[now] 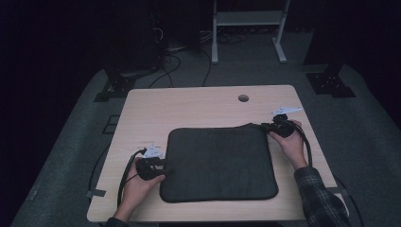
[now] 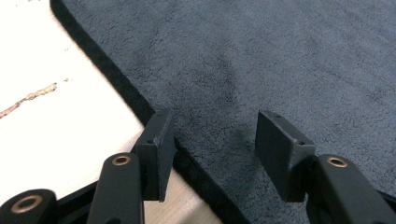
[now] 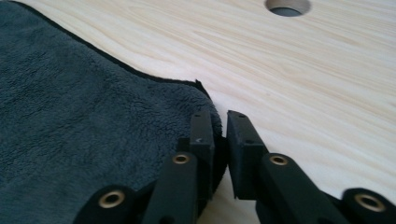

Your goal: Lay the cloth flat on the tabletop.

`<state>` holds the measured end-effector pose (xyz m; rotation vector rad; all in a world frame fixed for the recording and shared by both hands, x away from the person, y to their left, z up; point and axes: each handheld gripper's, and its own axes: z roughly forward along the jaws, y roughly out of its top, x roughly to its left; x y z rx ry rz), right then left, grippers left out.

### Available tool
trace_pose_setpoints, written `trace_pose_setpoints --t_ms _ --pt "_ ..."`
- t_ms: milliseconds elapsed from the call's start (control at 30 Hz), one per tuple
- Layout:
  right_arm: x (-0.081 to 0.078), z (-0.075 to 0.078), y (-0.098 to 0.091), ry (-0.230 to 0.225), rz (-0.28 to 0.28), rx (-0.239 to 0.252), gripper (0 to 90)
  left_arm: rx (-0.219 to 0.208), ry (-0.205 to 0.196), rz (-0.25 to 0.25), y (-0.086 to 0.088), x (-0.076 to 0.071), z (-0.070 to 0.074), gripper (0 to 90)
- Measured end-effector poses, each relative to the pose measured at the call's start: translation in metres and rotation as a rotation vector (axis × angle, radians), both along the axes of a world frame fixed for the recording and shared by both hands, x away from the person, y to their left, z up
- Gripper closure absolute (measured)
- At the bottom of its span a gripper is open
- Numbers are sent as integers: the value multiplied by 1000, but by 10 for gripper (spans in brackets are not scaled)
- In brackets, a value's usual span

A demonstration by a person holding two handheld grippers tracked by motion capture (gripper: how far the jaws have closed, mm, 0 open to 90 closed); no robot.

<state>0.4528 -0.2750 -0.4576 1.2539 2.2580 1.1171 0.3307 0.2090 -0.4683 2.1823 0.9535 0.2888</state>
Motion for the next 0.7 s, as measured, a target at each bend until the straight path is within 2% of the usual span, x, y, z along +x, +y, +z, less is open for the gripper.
trace_pose_setpoints --t_ms 33,100,133,167,200,233,367,467,500,533,567,667,700 --pt "-2 -2 -3 8 -17 -29 720 0 0 -1 0 0 0 467" --pt "-3 -3 -6 9 -23 -27 696 -1 1 1 0 0 0 466" --pt "-5 -2 -12 6 -37 -1 647 -4 2 2 0 0 0 463" --pt "-6 -1 -14 2 -45 3 614 -8 4 1 0 0 0 452" --pt "-6 -1 -14 2 -45 3 614 -8 4 1 0 0 0 441" --pt "-10 0 -19 -8 -58 7 536 -15 9 2 0 0 0 421" --pt "-21 0 -27 -15 -76 -18 447 -15 -8 17 2 -1 2 369" --pt "-27 0 -32 -23 -83 -27 445 -22 -20 31 5 -2 3 337" --pt "-36 0 -39 -18 -90 -23 426 -23 -29 40 9 -2 3 324" --pt "-36 0 -39 -18 -90 -23 426 -23 -29 40 9 -2 3 316" --pt "-44 -1 -44 -17 -93 -26 418 -20 -35 54 12 -2 3 309" --pt "-53 -2 -48 -17 -90 -34 408 -18 -39 69 15 -3 3 283" --pt "-61 -4 -51 -15 -88 -45 398 -17 -42 79 18 -3 3 277"
